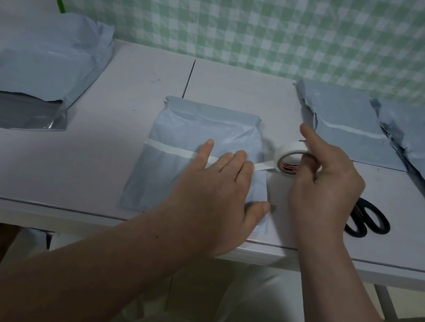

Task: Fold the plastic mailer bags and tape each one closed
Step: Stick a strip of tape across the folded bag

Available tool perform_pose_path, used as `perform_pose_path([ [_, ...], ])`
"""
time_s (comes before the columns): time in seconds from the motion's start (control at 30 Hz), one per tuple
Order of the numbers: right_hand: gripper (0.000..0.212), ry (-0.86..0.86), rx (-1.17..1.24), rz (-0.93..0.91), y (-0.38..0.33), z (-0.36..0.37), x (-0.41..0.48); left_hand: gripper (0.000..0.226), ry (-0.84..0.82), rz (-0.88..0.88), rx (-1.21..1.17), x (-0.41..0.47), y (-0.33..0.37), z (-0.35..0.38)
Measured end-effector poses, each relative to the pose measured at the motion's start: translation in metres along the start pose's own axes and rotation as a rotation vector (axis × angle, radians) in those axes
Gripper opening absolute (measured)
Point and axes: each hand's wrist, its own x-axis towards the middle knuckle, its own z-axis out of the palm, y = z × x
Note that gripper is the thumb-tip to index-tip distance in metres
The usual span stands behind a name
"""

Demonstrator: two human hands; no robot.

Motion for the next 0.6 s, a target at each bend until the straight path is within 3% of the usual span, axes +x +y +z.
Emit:
perform_pose_path([
  [0.1,0.044,0.011,0.002,-0.008,0.002,0.0,0.002,0.071,0.011,-0.002,-0.006,0.001,0.0,0.001],
  [0.4,0.046,-0.186,-0.058,0.011,-0.003,0.0,0.003,0.089,-0.087,-0.058,0.019,0.008,0.01,-0.008],
  [0.53,0.033,-0.286,-0.066,0.048,-0.008,0.0,0.003,0.073,-0.116,-0.061,0.011,0.008,0.012,-0.003],
  [0.6,0.019,-0.276,-0.12,0.041,-0.007,0.003,0.003,0.077,-0.099,-0.073,-0.007,0.006,0.012,-0.002],
])
